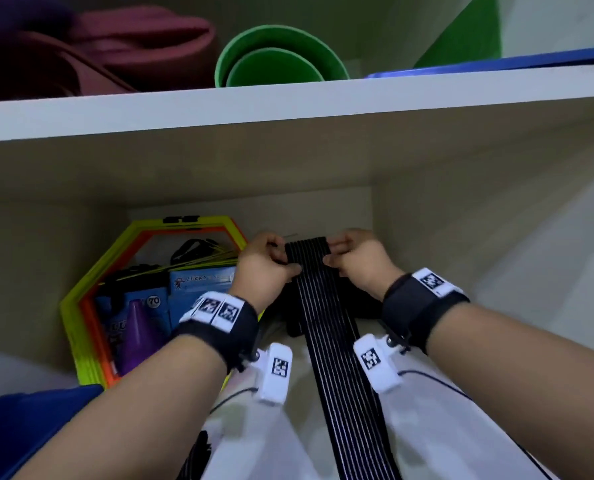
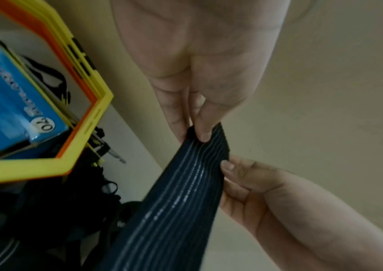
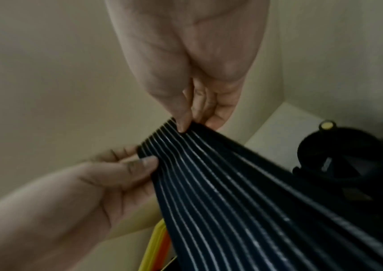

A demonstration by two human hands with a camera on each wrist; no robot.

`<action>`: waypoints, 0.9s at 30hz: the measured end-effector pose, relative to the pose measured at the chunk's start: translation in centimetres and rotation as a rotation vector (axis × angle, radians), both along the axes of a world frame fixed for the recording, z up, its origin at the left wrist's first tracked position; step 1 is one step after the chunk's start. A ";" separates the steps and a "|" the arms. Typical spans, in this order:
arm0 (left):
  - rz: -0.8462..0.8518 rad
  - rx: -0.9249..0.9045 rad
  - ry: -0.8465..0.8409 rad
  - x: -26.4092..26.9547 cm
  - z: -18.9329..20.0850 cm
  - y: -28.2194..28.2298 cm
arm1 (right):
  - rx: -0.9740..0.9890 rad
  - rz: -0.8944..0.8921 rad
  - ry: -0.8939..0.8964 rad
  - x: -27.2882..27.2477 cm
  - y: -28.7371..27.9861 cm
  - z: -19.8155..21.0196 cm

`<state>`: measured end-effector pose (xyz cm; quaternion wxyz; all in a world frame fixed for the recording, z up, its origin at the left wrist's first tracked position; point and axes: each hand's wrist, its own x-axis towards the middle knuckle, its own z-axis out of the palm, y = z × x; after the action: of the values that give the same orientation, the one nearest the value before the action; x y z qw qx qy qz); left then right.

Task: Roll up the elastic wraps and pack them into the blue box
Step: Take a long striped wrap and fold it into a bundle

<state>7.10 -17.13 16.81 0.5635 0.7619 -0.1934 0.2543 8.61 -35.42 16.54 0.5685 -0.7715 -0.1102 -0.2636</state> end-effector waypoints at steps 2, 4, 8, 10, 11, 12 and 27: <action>0.042 0.023 -0.067 0.9 1.6 -0.2 | -0.022 -0.050 -0.082 0.4 0.4 1.7; 0.077 0.026 -0.161 1.1 3.4 0.0 | -0.031 -0.099 -0.200 -0.4 0.9 3.9; 0.144 0.113 -0.317 -0.8 4.3 1.0 | -0.186 -0.093 -0.319 -3.4 0.9 5.6; 0.161 0.202 -0.290 -2.2 3.0 1.6 | -0.304 -0.076 -0.272 -4.8 0.7 4.1; 0.161 0.273 -0.258 -3.0 1.8 2.0 | -0.355 -0.054 -0.233 -5.4 0.6 2.6; 0.147 0.361 -0.244 -3.9 0.1 2.4 | -0.408 -0.019 -0.193 -6.0 0.4 0.7; -0.299 0.847 0.041 -15.1 -24.9 7.1 | -0.978 0.397 0.124 -17.8 -0.2 -22.8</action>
<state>-7.99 -10.05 -8.09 0.2363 0.8940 -0.3770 0.0534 -9.21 -35.61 -6.29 0.1868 -0.9249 -0.3304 -0.0229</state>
